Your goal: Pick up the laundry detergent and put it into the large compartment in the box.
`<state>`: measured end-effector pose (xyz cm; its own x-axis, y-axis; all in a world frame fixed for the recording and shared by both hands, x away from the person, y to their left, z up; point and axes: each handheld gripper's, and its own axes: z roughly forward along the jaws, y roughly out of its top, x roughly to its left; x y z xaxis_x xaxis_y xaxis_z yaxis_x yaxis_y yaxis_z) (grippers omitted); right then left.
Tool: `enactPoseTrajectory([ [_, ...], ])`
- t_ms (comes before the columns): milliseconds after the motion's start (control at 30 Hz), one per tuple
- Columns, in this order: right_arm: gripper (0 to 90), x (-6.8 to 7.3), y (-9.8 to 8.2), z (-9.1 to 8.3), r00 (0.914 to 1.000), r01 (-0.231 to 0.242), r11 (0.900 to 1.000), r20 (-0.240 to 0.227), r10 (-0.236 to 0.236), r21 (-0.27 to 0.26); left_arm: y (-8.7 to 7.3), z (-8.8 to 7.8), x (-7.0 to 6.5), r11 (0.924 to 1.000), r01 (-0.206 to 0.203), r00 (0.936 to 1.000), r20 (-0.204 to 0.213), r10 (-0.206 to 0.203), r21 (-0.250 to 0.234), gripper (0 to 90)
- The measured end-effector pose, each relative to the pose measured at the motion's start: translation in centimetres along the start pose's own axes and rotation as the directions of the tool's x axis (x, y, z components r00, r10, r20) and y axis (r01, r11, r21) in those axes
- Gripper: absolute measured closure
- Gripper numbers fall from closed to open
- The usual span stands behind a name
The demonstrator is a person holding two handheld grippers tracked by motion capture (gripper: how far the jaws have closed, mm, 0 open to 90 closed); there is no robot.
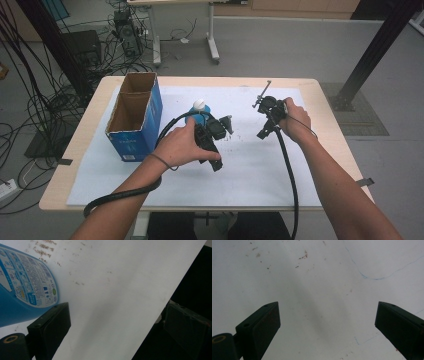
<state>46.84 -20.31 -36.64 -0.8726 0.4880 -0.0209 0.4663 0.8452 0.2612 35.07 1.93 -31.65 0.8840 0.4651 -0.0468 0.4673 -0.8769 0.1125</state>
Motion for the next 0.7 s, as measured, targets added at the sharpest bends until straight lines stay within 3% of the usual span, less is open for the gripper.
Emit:
enactPoseTrajectory([
  [700,6.3,-0.19,-0.07,0.08,1.0000,0.003,1.000,0.003,-0.003,0.011,0.27,-0.66,-0.14,1.0000,0.000,1.0000,-0.002,0.000,0.004,7.3],
])
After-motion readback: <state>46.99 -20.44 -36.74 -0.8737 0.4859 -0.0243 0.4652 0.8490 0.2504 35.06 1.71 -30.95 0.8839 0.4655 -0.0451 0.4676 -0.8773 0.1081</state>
